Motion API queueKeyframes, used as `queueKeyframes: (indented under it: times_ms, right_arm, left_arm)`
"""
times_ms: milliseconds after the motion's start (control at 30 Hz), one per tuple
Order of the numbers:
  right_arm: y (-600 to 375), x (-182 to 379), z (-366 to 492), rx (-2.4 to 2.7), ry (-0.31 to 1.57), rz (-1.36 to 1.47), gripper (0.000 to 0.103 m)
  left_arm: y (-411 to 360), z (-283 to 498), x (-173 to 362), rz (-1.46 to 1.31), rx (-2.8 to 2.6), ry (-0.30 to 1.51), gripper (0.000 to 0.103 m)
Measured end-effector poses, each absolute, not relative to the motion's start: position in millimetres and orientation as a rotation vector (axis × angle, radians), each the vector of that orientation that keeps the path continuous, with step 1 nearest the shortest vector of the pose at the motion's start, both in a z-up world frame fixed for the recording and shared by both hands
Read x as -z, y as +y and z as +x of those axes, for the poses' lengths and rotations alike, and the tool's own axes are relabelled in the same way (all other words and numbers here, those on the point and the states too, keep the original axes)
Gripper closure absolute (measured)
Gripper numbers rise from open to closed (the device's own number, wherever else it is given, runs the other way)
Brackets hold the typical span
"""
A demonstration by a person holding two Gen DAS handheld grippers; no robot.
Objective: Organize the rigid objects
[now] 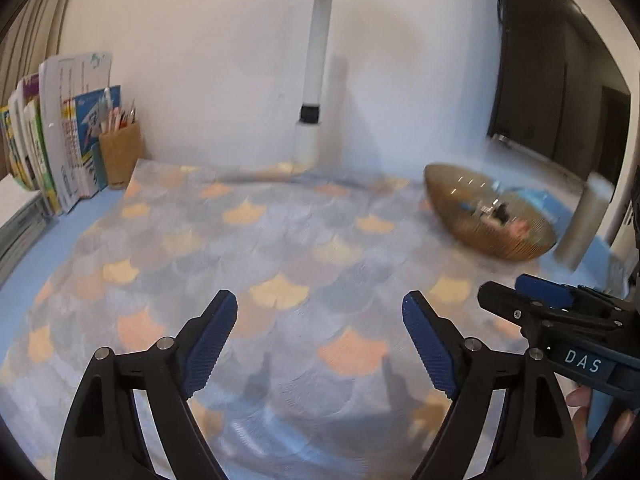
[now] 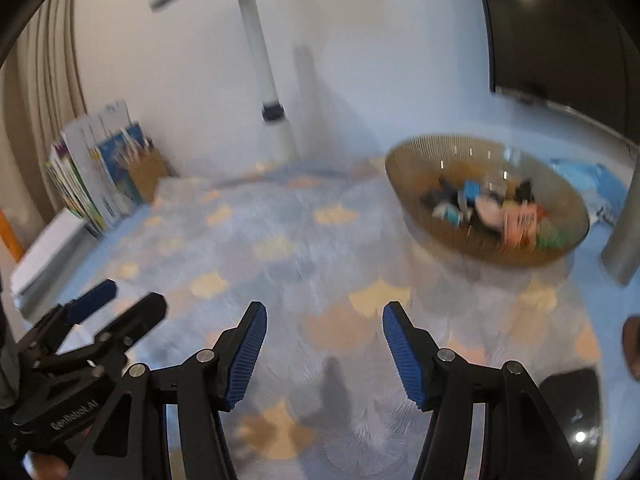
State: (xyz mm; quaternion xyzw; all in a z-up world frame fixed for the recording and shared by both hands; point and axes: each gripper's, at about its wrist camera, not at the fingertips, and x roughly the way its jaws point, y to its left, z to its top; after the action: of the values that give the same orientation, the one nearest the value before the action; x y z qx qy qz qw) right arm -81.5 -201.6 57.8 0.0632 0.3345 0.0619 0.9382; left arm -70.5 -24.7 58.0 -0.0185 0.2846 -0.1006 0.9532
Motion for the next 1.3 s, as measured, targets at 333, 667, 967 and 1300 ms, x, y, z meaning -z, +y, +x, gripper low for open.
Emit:
queueKeyframes:
  times_ms: [333,667,967,1300]
  right_arm:
    - [-187,-25,-65,-0.117,0.723,0.068,0.044]
    - [-184,-27,-67,-0.07,0.704,0.036,0.02]
    - [-184,-26,-66,-0.053,0.708,0.03,0.019]
    - [-186,-26,-67,-0.036,0.701,0.037,0.015]
  left_arm:
    - [-16,-58,-41,-0.037,0.207,0.606,0.019]
    - [-12,-51,-37,-0.055,0.172,0.649,0.018]
    - [-8,-49,-38,-0.071,0.146,0.645,0.002]
    - [-6,-47,-38,-0.075,0.146,0.651,0.001]
